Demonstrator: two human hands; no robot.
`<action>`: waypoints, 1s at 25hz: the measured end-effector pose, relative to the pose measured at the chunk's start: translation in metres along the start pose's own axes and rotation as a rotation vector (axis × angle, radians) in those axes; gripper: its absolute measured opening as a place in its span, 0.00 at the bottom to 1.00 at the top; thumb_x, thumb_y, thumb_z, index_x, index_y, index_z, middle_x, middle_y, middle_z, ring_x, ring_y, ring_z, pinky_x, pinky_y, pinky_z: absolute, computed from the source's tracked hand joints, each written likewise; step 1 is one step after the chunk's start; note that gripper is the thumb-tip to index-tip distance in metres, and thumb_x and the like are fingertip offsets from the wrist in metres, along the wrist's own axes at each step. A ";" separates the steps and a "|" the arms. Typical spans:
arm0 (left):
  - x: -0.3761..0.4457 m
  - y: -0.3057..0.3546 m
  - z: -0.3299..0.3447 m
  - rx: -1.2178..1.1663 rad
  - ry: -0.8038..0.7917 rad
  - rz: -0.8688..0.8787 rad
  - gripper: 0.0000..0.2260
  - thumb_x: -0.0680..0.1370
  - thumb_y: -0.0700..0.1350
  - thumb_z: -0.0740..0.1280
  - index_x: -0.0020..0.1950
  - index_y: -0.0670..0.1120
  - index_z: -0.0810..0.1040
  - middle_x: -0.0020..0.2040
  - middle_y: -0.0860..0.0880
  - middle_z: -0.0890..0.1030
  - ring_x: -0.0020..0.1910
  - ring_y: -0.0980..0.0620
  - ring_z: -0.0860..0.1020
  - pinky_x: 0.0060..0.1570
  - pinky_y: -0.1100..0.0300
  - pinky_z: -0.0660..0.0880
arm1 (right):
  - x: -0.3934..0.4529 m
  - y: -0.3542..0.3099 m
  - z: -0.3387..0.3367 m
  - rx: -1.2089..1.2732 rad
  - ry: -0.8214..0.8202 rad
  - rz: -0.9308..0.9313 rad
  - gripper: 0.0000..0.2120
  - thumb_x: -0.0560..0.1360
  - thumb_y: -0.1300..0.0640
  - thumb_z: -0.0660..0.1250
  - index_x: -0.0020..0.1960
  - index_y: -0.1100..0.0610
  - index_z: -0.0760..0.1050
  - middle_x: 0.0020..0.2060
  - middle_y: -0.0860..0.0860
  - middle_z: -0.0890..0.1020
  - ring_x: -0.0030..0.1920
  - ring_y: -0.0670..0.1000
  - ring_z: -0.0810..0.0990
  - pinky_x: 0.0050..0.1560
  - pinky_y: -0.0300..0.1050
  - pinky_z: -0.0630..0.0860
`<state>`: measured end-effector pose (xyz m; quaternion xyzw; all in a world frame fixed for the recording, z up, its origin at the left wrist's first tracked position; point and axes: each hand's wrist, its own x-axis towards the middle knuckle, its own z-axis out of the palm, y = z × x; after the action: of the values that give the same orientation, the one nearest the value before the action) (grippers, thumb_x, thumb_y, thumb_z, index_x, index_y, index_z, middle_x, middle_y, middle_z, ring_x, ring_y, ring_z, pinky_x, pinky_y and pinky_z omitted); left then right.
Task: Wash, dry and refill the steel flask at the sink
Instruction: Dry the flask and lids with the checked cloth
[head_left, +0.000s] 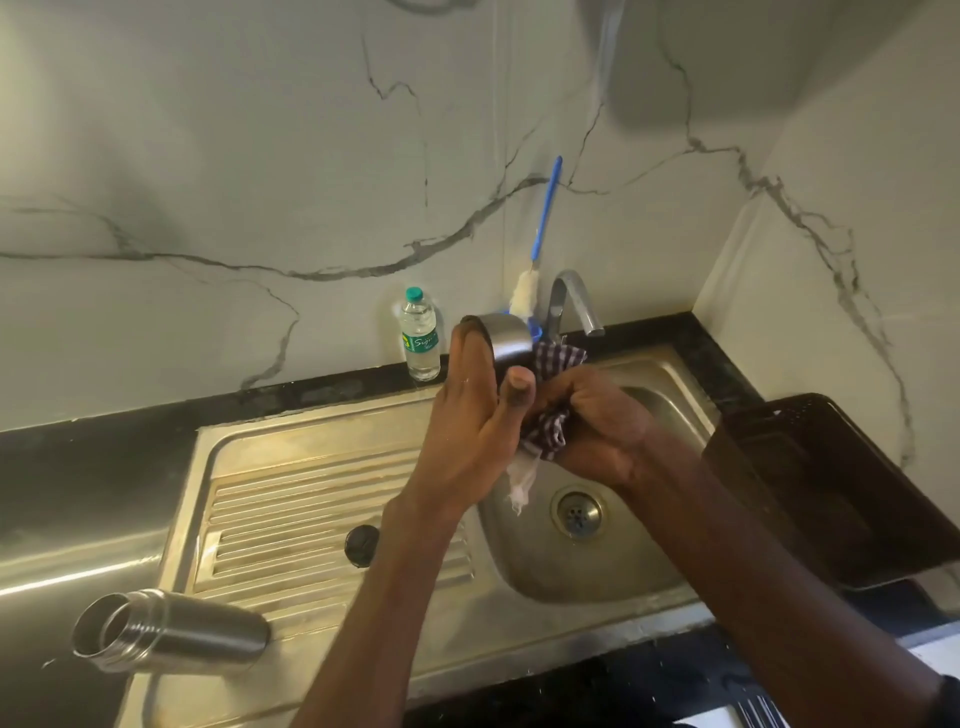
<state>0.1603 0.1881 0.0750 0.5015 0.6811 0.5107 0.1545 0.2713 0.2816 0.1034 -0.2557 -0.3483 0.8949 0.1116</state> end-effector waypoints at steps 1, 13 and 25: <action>0.003 -0.004 -0.002 0.119 -0.028 0.023 0.37 0.74 0.80 0.43 0.67 0.54 0.65 0.62 0.53 0.68 0.56 0.66 0.71 0.58 0.73 0.70 | -0.003 0.005 -0.002 0.000 -0.007 0.022 0.21 0.75 0.75 0.56 0.64 0.63 0.77 0.51 0.61 0.85 0.52 0.59 0.85 0.51 0.54 0.85; -0.010 -0.032 0.020 0.039 -0.064 0.011 0.35 0.80 0.74 0.53 0.71 0.46 0.65 0.66 0.49 0.69 0.65 0.63 0.71 0.66 0.67 0.70 | 0.006 0.015 0.006 0.043 0.197 0.061 0.19 0.76 0.72 0.54 0.61 0.65 0.78 0.40 0.58 0.83 0.40 0.53 0.83 0.42 0.48 0.83; -0.012 -0.064 -0.004 -0.747 -0.053 -0.584 0.56 0.70 0.83 0.42 0.71 0.39 0.78 0.69 0.41 0.81 0.73 0.42 0.75 0.78 0.46 0.58 | -0.020 0.021 -0.027 -0.720 0.448 -0.548 0.22 0.78 0.70 0.67 0.65 0.49 0.74 0.53 0.44 0.81 0.53 0.38 0.82 0.50 0.35 0.80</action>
<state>0.1291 0.1771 0.0190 0.2120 0.5589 0.6430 0.4788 0.3022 0.2741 0.0793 -0.3628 -0.6568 0.5790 0.3190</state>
